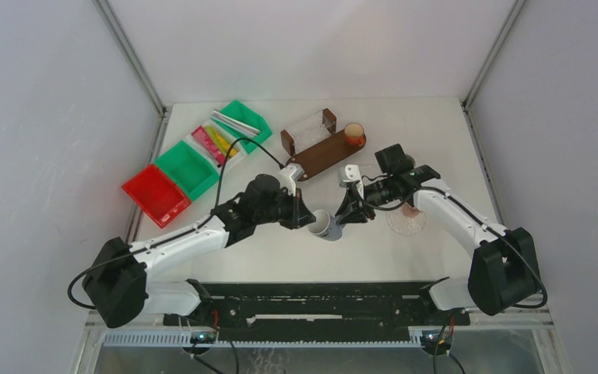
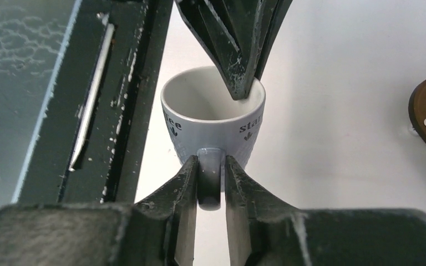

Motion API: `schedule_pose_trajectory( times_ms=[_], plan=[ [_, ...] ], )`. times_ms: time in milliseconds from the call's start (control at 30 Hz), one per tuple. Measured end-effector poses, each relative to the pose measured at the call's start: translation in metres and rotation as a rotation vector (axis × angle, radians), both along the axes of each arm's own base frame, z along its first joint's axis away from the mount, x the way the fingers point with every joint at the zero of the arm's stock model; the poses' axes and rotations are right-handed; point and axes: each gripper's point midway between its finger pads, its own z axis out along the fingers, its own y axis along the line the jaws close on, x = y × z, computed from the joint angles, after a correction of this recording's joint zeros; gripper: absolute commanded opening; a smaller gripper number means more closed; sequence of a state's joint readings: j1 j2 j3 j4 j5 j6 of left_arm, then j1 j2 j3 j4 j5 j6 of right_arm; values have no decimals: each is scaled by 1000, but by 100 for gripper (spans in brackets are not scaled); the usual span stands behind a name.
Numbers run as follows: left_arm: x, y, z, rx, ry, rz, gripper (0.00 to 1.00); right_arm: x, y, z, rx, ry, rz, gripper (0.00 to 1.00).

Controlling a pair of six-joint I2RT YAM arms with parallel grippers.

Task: Prepare toiletry sets of a toothbrush and toothpaste on the tray
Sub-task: Place the cup on the tray.

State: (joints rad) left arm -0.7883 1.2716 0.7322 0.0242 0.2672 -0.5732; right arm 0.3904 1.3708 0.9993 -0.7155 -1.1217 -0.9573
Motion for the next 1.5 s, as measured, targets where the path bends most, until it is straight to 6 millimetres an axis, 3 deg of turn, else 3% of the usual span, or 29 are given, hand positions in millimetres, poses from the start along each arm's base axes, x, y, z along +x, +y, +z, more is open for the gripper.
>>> schedule_pose_trajectory(
  times_ms=[300,600,867,933,1000,1067,1200,1267,1367,1500],
  plan=[
    [-1,14,3,184,-78,-20,0,4,0,-19,-122,-90,4,50],
    [0,15,17,301,-128,-57,0,2,4,-34,-219,-140,24,49],
    [2,18,6,388,-90,-67,0,0,9,-44,-294,-203,46,33],
    [2,18,6,396,-85,-67,0,-3,11,-47,-316,-219,57,23],
    [2,19,6,406,-86,-70,0,-5,13,-49,-337,-239,70,3],
    [-1,23,3,424,-72,-73,1,-3,14,-52,-360,-265,66,0],
    [-2,27,0,442,-64,-69,32,-3,17,-55,-377,-284,76,0],
    [1,26,6,425,-83,-53,42,-4,17,-56,-381,-279,78,0],
    [9,25,32,345,-165,1,51,-6,13,-60,-390,-244,77,0],
    [10,38,63,230,-282,78,58,-5,10,-56,-359,-192,59,0]
  ],
)
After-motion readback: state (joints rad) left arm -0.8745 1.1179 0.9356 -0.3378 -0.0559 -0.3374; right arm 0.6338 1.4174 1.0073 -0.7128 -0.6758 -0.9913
